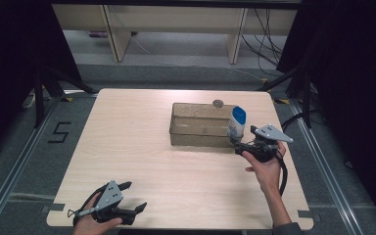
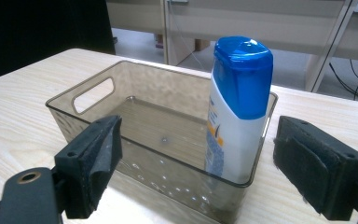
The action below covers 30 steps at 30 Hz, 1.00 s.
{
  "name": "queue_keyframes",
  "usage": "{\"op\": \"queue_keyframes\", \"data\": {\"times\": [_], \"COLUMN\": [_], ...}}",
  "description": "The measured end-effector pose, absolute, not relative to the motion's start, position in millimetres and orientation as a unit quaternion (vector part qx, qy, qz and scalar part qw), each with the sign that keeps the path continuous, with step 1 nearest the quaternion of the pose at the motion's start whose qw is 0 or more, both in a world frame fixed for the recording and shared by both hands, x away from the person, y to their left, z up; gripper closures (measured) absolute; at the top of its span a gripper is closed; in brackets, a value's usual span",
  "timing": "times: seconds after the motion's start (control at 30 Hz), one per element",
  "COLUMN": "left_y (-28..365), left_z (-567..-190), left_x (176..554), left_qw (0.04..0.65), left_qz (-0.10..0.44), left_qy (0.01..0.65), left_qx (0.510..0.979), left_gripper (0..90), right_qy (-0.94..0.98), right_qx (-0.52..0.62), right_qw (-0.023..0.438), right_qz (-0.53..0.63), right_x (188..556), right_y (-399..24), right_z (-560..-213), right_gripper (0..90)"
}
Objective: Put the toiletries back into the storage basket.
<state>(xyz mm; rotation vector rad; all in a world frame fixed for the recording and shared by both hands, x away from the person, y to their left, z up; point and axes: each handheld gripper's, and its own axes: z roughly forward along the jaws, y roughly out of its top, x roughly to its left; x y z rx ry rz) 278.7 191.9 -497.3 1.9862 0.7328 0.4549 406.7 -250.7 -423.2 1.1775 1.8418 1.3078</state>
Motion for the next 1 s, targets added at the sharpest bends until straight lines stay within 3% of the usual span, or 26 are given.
{"op": "queue_keyframes", "data": {"times": [1.0], "left_y": [192.5], "left_z": [-496.6], "left_x": [278.4], "left_qw": [0.467], "left_qz": [0.187], "left_qy": [0.297], "left_qx": [0.811], "left_gripper": [14.6], "right_qy": [0.696], "right_qx": [0.44], "right_qw": [0.271], "right_qz": [0.499], "right_x": [385.0], "right_y": [-245.5], "right_z": [-427.9], "right_gripper": [15.4]}}
